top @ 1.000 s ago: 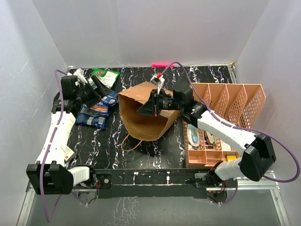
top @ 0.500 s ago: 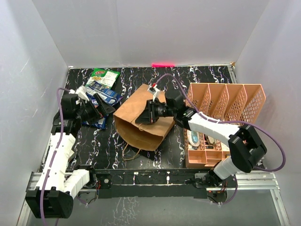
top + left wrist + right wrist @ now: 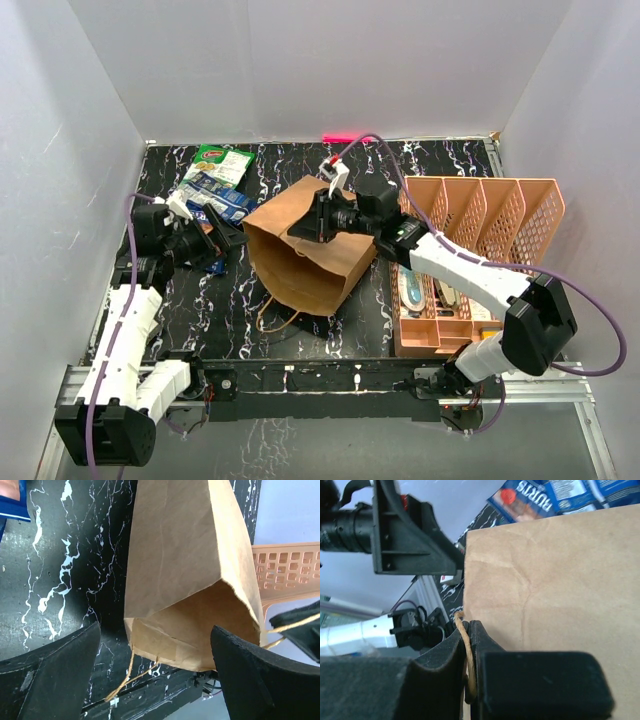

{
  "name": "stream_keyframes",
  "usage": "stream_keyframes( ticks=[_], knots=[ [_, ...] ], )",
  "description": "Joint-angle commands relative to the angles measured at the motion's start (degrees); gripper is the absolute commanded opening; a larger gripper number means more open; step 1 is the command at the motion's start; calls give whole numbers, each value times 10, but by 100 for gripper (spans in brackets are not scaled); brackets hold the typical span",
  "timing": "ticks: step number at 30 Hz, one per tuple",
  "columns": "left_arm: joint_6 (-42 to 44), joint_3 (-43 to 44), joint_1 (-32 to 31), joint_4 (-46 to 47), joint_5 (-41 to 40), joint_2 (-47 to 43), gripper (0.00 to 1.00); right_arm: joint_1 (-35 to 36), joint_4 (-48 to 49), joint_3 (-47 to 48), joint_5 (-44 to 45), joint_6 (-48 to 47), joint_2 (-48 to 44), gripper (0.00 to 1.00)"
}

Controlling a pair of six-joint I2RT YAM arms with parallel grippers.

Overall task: Take the snacks out of the paper bag
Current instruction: Adjust the paper bag at the center of the board.

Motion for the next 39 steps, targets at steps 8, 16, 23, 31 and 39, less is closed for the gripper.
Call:
stream_keyframes(
  ticks=[8, 16, 23, 31, 39],
  knots=[
    [10, 53, -25, -59, -24, -14, 90, -41, 8, 20, 34, 17, -7, 8],
    [-22, 14, -95, 16, 7, -66, 88, -51, 16, 18, 45, 31, -8, 8],
    [-64, -70, -128, 112, 49, -126, 87, -59, 13, 22, 36, 26, -6, 8],
    [-103, -148, -189, 249, 51, -135, 86, -59, 2, 31, 26, 23, -14, 8],
    [-61, -164, -323, 321, -69, -95, 84, -60, -13, 50, 19, 22, -22, 8]
  ],
)
